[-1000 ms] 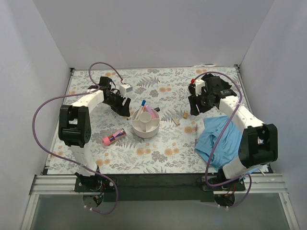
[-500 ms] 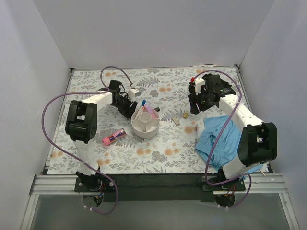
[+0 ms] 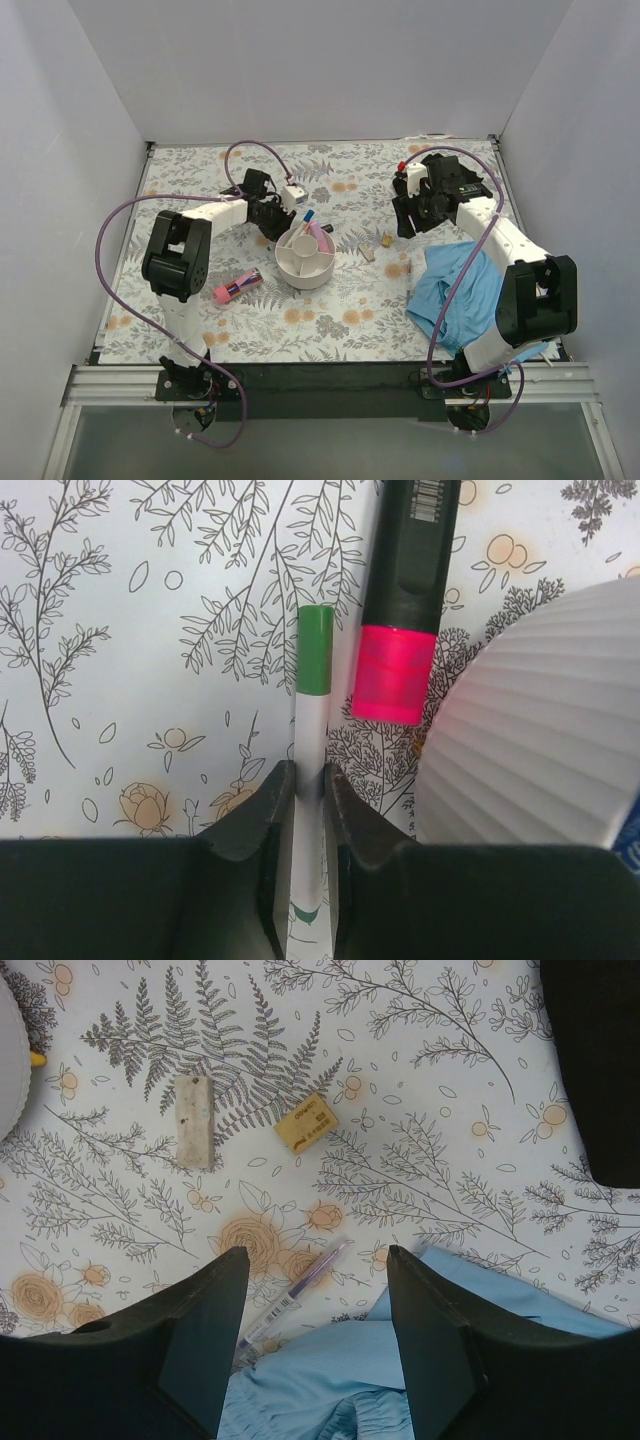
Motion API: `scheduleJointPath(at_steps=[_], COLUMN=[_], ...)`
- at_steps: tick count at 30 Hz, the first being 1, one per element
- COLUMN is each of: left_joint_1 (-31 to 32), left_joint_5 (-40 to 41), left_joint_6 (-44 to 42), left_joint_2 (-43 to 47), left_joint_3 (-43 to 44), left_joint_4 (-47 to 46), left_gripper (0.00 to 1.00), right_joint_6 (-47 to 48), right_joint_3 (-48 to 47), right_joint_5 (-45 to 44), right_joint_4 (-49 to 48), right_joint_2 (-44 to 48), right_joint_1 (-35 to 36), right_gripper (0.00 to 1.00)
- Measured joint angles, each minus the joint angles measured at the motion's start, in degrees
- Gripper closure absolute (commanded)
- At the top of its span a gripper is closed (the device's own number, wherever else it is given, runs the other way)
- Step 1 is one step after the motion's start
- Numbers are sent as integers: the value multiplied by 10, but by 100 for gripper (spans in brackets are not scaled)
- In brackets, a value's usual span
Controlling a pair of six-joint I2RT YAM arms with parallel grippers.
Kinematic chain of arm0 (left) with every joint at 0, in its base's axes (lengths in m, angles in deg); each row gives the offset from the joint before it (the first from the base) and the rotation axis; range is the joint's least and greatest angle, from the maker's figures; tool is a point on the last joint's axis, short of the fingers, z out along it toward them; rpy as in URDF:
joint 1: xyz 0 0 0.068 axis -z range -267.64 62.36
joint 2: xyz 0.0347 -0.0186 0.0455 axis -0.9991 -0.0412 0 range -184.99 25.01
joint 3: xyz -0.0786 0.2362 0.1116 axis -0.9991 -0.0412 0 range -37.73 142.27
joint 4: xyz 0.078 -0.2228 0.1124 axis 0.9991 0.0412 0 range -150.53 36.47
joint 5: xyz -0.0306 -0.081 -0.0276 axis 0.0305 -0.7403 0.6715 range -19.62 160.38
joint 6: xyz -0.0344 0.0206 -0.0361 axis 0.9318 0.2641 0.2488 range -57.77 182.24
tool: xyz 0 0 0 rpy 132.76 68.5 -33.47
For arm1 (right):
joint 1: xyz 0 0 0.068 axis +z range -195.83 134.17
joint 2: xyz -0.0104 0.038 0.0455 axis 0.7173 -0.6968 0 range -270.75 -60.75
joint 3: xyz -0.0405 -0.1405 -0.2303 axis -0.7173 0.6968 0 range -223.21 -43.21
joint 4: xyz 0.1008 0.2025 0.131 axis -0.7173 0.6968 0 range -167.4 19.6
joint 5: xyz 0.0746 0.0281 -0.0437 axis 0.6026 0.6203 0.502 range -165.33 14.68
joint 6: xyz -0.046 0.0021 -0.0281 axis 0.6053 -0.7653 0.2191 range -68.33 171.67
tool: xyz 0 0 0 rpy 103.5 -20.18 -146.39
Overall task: Sort the stationery into containers
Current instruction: Pick up the pen from the center of the board.
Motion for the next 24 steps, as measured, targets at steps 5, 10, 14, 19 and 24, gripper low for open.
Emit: scheduleJointPath(at_steps=[5, 10, 14, 19, 24], left_joint_1=[0, -15, -39, -64, -67], left_joint_5=[9, 9, 5, -10, -73], left_joint_6=[8, 17, 48, 115, 209], left_joint_2=[5, 26, 67, 174, 315], left_joint_3=[-3, -10, -8, -8, -134], left_joint_4=[-4, 32, 68, 22, -209], left_gripper=[100, 100, 100, 100, 100], right_joint_6=[0, 2, 2, 4, 15], right_joint_3=[0, 0, 0, -4, -7], right_joint_5=[0, -2, -4, -11, -21], right_joint_4=[0, 0, 0, 1, 7], right_joint_2=[0, 0, 0, 0, 9], right_joint_1=[0, 0, 0, 1, 7], right_gripper=[34, 34, 34, 34, 34])
